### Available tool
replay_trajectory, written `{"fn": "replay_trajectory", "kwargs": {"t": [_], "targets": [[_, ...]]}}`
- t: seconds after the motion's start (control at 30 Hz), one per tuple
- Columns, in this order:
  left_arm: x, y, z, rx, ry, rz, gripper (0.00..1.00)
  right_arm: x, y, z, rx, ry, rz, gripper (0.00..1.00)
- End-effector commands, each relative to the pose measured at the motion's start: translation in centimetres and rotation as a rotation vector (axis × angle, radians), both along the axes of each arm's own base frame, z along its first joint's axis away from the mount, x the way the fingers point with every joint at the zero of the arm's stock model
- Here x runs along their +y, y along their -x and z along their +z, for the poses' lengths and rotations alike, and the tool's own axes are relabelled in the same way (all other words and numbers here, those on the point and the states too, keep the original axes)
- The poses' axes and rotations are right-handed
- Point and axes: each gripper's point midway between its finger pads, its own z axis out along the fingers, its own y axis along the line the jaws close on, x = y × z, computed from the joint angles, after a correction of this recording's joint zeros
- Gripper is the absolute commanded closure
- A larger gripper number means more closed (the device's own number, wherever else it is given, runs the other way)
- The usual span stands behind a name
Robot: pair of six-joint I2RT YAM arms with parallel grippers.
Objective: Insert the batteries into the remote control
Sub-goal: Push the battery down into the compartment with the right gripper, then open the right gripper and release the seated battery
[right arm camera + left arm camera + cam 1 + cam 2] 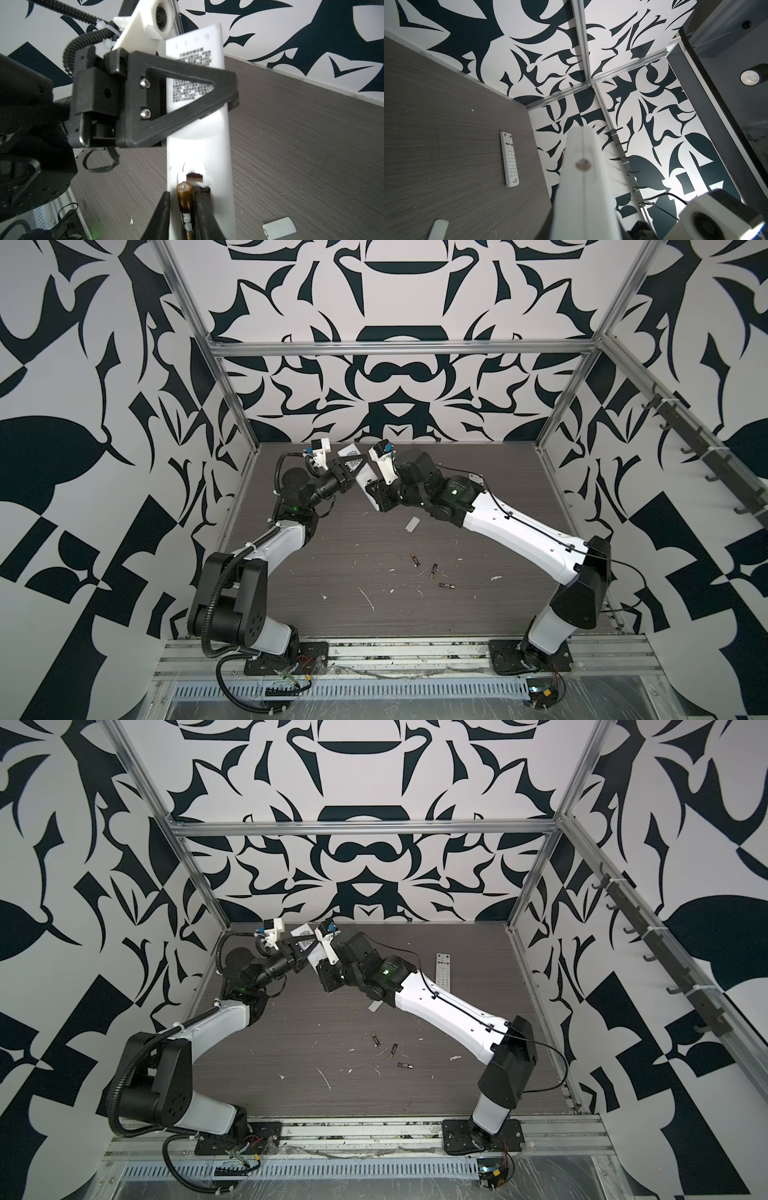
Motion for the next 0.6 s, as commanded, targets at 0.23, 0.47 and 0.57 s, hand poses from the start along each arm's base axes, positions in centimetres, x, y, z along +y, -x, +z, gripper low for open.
{"fn": "replay_trajectory", "kwargs": {"t": [0.23,0.47,0.57], "targets": [[0.0,1.4,3.4,-0.102,0.026,-0.007,1.0,0.1,1.5,0.4,0.011,0.018,0.048,0.66],[-0.1,1.7,3.6,-0.105,0.016,-0.019,1.0,-1.0,1.7,1.4,-0.019,0.025,0.028,0.54],[-0.2,1.7,3.6,-0.106,0.01,-0.024,1.0,-1.3,1.8,1.8,-0.031,0.028,0.019,0.52]]}}
